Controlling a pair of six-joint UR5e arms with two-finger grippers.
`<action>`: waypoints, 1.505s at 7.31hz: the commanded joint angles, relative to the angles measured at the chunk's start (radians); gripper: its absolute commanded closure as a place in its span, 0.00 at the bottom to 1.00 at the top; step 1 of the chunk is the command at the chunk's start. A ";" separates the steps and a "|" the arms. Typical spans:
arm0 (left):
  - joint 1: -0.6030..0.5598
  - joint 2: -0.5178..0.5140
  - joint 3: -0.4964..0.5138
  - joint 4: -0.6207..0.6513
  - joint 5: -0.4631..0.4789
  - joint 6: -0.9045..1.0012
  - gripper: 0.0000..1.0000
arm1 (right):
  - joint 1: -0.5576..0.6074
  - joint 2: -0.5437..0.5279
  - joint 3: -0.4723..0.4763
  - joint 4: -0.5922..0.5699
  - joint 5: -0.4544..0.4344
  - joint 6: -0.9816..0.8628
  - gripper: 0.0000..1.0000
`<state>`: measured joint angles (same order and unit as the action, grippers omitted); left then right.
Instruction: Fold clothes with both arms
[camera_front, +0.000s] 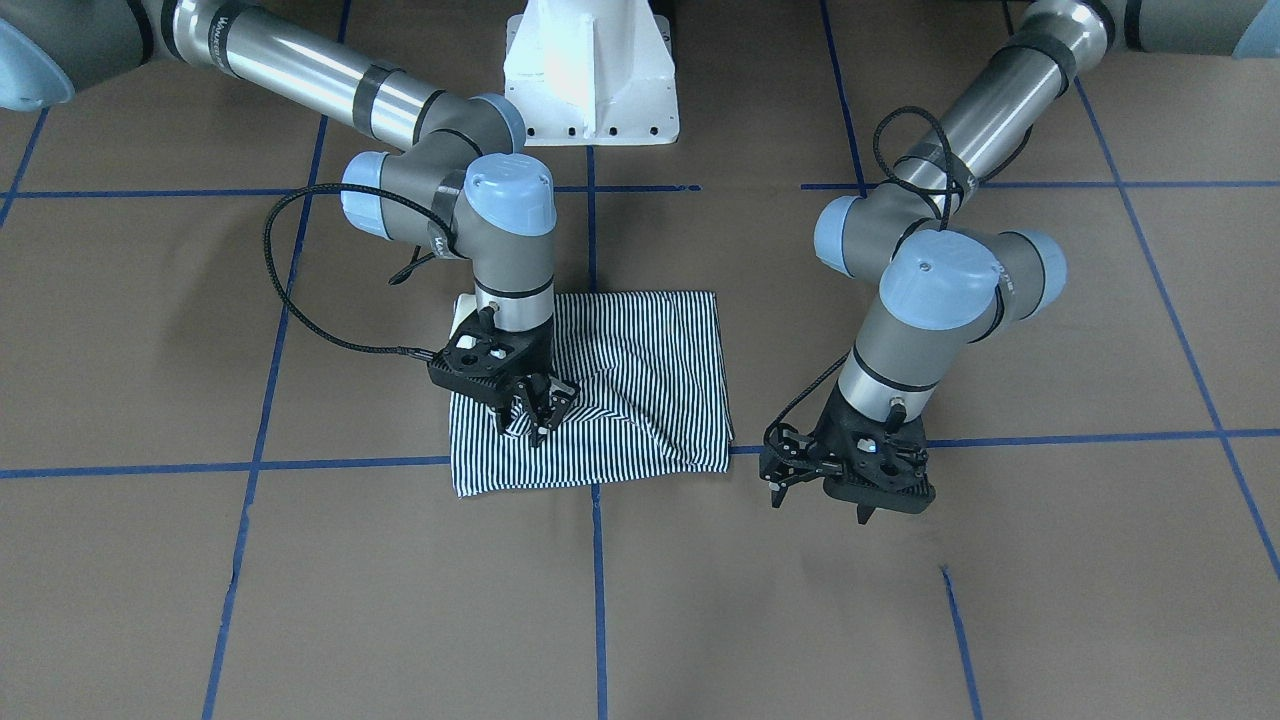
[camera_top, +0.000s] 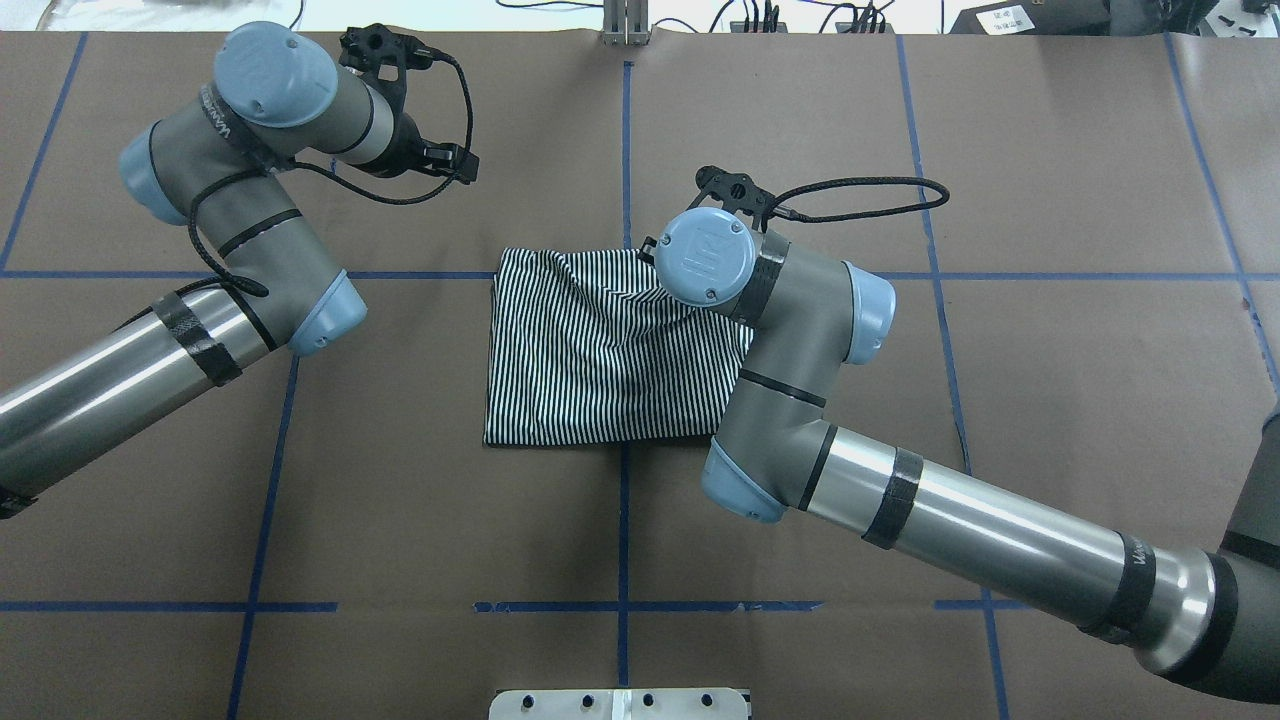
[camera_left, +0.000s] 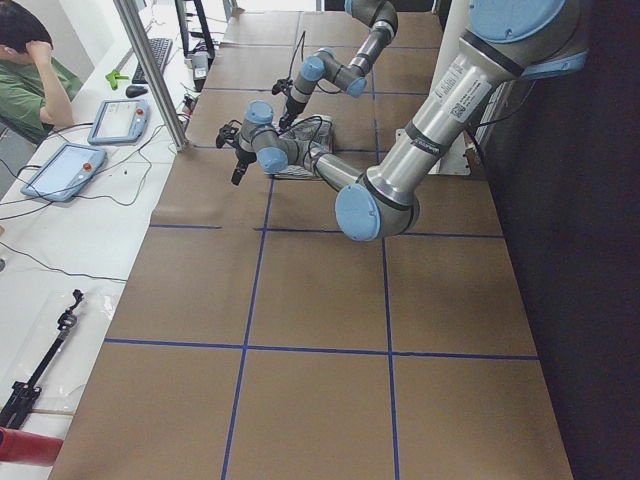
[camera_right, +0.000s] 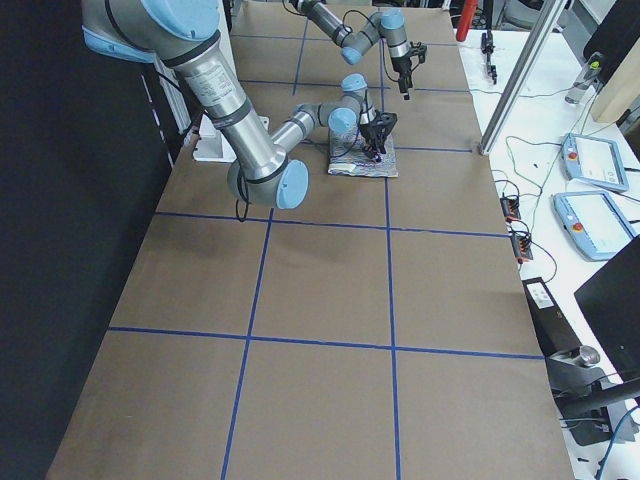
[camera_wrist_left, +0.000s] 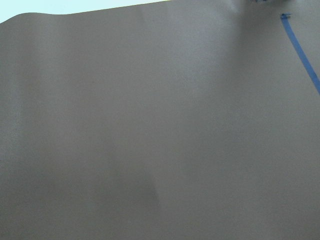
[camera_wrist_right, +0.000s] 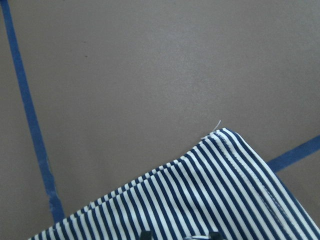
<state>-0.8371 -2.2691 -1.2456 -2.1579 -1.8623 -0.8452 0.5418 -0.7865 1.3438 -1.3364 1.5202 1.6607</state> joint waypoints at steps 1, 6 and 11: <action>0.006 0.000 0.000 0.000 0.000 -0.011 0.00 | 0.004 0.000 0.000 -0.003 0.005 -0.010 1.00; 0.030 0.002 -0.023 0.000 0.002 -0.071 0.00 | 0.043 0.006 -0.034 -0.050 -0.020 -0.056 0.01; 0.029 0.155 -0.433 0.289 -0.072 0.016 0.00 | 0.280 -0.063 0.116 -0.178 0.341 -0.559 0.00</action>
<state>-0.8061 -2.1558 -1.5179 -2.0250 -1.9027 -0.8829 0.7175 -0.7890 1.3685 -1.4449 1.7266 1.2937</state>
